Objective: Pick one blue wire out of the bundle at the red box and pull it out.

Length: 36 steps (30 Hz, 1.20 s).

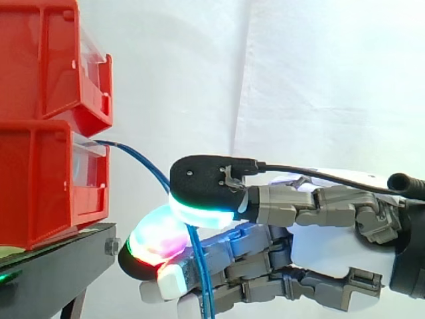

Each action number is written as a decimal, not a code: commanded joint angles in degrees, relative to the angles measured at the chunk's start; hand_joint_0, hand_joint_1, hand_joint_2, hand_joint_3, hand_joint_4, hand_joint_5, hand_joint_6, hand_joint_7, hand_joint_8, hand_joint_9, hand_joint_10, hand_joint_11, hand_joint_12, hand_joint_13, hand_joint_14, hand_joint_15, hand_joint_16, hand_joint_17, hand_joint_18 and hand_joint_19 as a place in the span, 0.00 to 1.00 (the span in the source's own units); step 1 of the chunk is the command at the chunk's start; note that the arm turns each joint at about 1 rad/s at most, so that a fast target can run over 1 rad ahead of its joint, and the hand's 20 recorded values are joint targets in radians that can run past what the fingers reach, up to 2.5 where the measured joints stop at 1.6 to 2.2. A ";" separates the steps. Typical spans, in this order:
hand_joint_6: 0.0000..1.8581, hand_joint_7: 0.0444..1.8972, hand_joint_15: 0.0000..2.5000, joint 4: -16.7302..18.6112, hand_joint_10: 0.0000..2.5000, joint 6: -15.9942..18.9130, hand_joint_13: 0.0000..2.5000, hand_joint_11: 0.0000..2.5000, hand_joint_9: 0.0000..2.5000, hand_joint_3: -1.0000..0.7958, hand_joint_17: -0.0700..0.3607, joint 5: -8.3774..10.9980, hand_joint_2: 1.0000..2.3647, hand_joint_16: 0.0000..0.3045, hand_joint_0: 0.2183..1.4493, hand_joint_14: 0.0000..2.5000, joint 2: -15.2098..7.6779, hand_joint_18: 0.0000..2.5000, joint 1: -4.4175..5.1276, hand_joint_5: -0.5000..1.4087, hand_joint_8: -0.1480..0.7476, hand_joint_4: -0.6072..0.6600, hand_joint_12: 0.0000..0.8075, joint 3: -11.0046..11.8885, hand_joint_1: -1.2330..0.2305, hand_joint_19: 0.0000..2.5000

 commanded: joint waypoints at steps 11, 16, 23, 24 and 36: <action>0.39 0.49 0.13 -0.13 0.01 0.20 0.24 0.19 0.37 0.45 0.50 -0.24 0.01 0.21 0.29 0.01 0.17 0.19 -0.11 0.21 0.52 0.69 0.52 0.00 0.39 0.21; 0.41 0.47 0.13 -0.13 0.01 -0.06 0.24 0.19 0.38 0.46 0.50 -1.04 0.01 0.21 0.29 0.01 0.26 0.20 -0.11 0.20 0.53 0.68 0.53 0.00 0.39 0.21; 0.45 0.43 0.13 -0.22 0.01 -0.06 0.25 0.19 0.38 0.49 0.52 -1.04 0.01 0.22 0.29 0.01 0.52 0.21 -0.11 0.19 0.54 0.67 0.55 0.00 0.38 0.20; 0.45 0.43 0.12 -0.22 0.01 -0.15 0.25 0.19 0.38 0.49 0.52 -1.04 0.01 0.23 0.29 0.01 0.52 0.21 -0.11 0.19 0.55 0.67 0.55 0.00 0.38 0.21; 0.40 0.49 0.13 -0.31 0.01 -1.11 0.23 0.20 0.37 0.38 0.48 -1.47 0.01 0.20 0.26 0.01 1.05 0.18 -0.20 0.20 0.51 0.68 0.51 0.00 0.45 0.22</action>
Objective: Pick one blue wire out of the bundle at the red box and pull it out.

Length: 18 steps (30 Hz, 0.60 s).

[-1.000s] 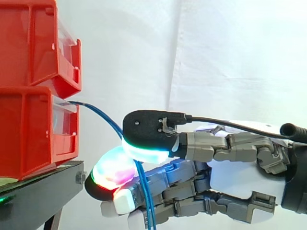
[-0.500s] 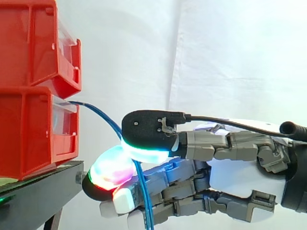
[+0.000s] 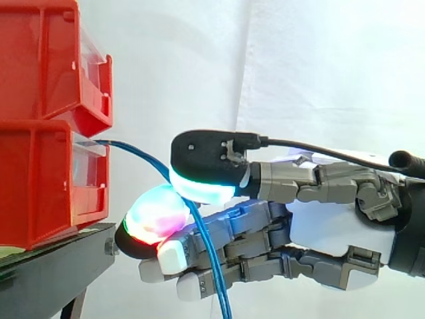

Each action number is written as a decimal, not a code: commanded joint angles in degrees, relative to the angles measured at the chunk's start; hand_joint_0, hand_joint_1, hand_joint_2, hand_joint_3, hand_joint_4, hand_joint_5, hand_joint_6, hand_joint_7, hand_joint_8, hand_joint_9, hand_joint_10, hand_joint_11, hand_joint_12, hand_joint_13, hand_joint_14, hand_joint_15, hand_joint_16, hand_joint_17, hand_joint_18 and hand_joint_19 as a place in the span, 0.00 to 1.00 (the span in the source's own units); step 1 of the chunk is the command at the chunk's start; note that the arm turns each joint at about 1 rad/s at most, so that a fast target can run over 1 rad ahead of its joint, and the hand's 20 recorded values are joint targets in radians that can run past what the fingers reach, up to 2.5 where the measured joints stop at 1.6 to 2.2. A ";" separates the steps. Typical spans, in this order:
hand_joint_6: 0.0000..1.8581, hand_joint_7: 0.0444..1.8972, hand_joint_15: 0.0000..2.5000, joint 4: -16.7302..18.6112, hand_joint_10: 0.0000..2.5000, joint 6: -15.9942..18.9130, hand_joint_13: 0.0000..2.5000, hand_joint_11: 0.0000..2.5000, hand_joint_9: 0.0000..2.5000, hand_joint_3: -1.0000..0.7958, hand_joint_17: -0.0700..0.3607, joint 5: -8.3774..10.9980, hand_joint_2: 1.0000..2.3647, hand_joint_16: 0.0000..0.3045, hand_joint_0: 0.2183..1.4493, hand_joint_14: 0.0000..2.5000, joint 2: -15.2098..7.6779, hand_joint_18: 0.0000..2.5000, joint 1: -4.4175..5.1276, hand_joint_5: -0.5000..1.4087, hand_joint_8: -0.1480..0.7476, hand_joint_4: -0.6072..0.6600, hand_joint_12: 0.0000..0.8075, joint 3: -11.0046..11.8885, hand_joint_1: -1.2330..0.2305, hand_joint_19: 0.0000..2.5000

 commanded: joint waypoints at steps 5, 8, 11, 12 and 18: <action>0.38 0.51 0.14 -0.03 0.01 -0.06 0.23 0.20 0.37 0.36 0.48 -0.03 0.01 0.20 0.25 0.01 0.04 0.18 -0.10 0.21 0.51 0.68 0.51 -0.09 0.47 0.22; 0.37 0.52 0.14 -0.03 0.01 0.03 0.23 0.20 0.37 0.38 0.48 -0.11 0.01 0.20 0.26 0.01 0.04 0.18 -0.10 0.21 0.51 0.68 0.51 0.00 0.47 0.22; 0.38 0.51 0.13 -0.03 0.01 0.12 0.24 0.20 0.38 0.43 0.51 -0.11 0.01 0.22 0.28 0.01 0.04 0.20 -0.10 0.21 0.53 0.69 0.53 0.00 0.44 0.22; 0.38 0.51 0.13 -0.03 0.01 0.12 0.24 0.19 0.38 0.43 0.51 -0.11 0.01 0.22 0.28 0.01 -0.05 0.20 -0.10 0.21 0.53 0.69 0.54 0.00 0.44 0.22; 0.38 0.50 0.13 -0.03 0.01 0.03 0.24 0.19 0.38 0.43 0.51 -0.11 0.01 0.22 0.28 0.01 0.04 0.20 -0.19 0.21 0.53 0.70 0.54 -0.09 0.44 0.21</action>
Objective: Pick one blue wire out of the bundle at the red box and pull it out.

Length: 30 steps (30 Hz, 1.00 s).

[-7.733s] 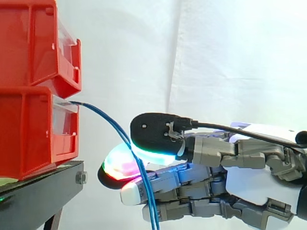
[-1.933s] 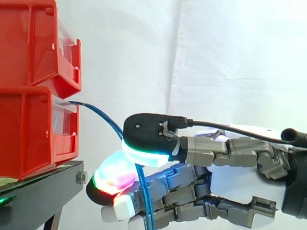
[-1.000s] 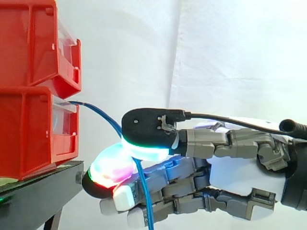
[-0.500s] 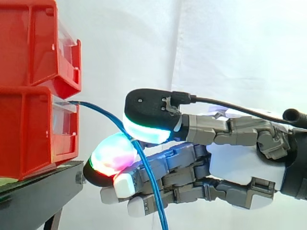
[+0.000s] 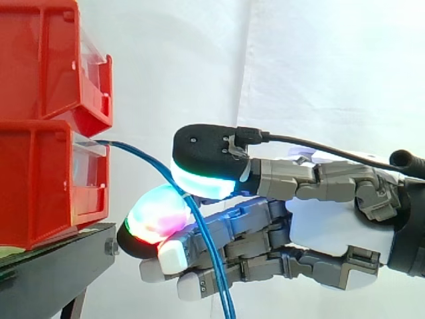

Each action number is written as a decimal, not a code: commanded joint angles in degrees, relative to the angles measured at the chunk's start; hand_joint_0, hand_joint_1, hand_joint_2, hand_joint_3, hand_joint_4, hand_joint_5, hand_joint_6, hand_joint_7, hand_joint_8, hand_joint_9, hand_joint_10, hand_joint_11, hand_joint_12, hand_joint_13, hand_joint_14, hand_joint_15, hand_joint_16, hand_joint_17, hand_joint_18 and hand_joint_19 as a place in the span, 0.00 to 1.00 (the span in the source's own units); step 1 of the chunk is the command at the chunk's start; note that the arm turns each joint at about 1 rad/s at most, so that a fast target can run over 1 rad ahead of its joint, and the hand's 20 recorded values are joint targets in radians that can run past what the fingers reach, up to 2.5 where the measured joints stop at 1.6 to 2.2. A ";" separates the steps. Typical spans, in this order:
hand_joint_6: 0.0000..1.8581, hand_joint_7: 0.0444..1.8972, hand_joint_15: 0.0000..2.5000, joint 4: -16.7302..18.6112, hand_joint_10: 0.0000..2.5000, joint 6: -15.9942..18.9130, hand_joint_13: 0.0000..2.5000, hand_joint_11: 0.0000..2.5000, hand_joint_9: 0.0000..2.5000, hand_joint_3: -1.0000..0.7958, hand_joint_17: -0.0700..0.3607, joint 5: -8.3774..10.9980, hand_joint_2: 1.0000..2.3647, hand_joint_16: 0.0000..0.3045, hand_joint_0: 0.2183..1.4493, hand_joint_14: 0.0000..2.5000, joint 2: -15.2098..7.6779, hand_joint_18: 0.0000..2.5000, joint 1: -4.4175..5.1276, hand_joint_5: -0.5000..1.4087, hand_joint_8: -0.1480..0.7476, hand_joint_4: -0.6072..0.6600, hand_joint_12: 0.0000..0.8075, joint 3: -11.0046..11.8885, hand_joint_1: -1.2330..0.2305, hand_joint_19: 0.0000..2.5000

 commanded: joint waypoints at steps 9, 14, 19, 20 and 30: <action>0.38 0.50 0.13 0.00 0.01 0.10 0.24 0.19 0.38 0.43 0.51 -0.44 0.01 0.22 0.28 0.01 -0.07 0.20 -0.49 0.21 0.54 0.71 0.54 -0.04 0.44 0.21; 0.41 0.48 0.13 -0.26 0.01 0.10 0.25 0.20 0.38 0.45 0.52 -1.23 0.01 0.22 0.29 0.01 -0.07 0.20 -0.93 0.20 0.54 0.70 0.54 -0.04 0.42 0.21; 0.42 0.45 0.13 -0.26 0.01 -0.07 0.25 0.20 0.38 0.46 0.52 -2.46 0.01 0.23 0.29 0.01 0.02 0.21 -1.28 0.20 0.55 0.70 0.55 -0.13 0.41 0.21; 0.43 0.44 0.13 -0.26 0.01 -0.07 0.25 0.19 0.38 0.46 0.52 -2.55 0.01 0.23 0.29 0.01 -0.07 0.21 -1.37 0.20 0.55 0.70 0.55 -0.13 0.41 0.21; 0.45 0.43 0.13 -0.26 0.01 -0.25 0.25 0.20 0.38 0.49 0.52 -2.81 0.01 0.23 0.29 0.01 0.02 0.21 -1.37 0.19 0.55 0.70 0.55 -0.13 0.38 0.20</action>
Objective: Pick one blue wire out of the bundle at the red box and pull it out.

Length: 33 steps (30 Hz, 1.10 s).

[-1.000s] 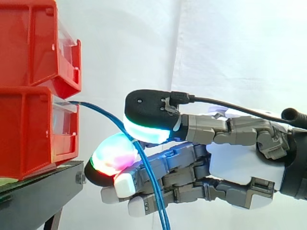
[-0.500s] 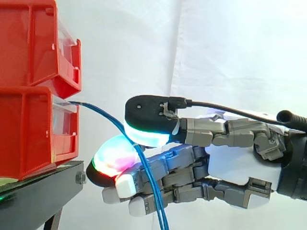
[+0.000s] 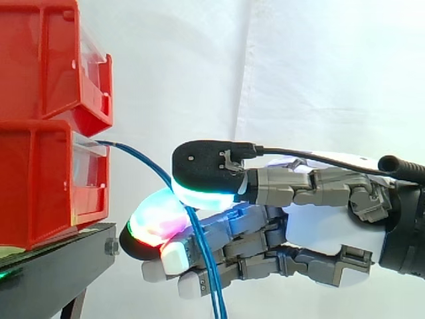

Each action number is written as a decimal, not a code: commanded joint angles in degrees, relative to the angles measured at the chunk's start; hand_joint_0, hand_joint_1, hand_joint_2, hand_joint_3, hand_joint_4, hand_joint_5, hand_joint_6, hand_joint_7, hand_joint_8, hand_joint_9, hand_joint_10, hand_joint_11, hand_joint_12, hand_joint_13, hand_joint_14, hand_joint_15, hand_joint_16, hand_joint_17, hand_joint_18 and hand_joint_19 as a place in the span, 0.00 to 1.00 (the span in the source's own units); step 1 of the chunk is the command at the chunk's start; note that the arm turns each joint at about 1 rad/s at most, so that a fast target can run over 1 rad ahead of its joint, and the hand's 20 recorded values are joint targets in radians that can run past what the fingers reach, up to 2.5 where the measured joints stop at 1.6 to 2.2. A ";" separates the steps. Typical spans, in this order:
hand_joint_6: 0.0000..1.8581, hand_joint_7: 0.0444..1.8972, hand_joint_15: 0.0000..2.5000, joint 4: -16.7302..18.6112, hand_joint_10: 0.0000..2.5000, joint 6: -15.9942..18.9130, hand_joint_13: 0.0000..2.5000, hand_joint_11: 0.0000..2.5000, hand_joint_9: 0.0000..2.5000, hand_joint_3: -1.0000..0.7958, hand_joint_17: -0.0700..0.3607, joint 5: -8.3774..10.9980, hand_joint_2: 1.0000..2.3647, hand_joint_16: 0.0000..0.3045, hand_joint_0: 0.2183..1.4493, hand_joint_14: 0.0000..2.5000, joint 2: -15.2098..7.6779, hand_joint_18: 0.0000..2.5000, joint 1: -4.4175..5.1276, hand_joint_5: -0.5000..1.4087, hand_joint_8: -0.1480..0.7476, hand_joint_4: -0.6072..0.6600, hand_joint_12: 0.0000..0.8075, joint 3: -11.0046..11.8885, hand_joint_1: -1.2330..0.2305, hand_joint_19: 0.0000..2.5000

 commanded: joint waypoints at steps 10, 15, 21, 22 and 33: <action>0.46 0.43 0.13 0.09 0.01 0.02 0.26 0.20 0.39 0.53 0.53 0.04 0.01 0.23 0.30 0.01 0.03 0.23 0.25 0.19 0.55 0.68 0.55 0.00 0.37 0.20; 0.47 0.43 0.13 0.00 0.01 0.20 0.27 0.20 0.40 0.55 0.53 0.04 0.01 0.23 0.30 0.01 0.03 0.23 0.34 0.19 0.56 0.67 0.56 0.00 0.37 0.20; 0.47 0.44 0.13 -0.88 0.01 0.28 0.27 0.20 0.40 0.56 0.54 -0.84 0.01 0.24 0.30 0.01 1.70 0.24 0.42 0.20 0.56 0.67 0.56 -0.09 0.37 0.20; 0.47 0.44 0.13 -2.11 0.01 0.37 0.27 0.20 0.40 0.56 0.54 -0.92 0.01 0.24 0.30 0.01 2.32 0.24 0.42 0.20 0.56 0.67 0.56 -0.09 0.37 0.20; 0.47 0.44 0.13 -8.79 0.01 7.40 0.28 0.20 0.41 0.56 0.54 -1.45 0.00 0.24 0.30 0.01 3.72 0.24 0.16 0.20 0.58 0.68 0.57 -0.09 0.38 0.20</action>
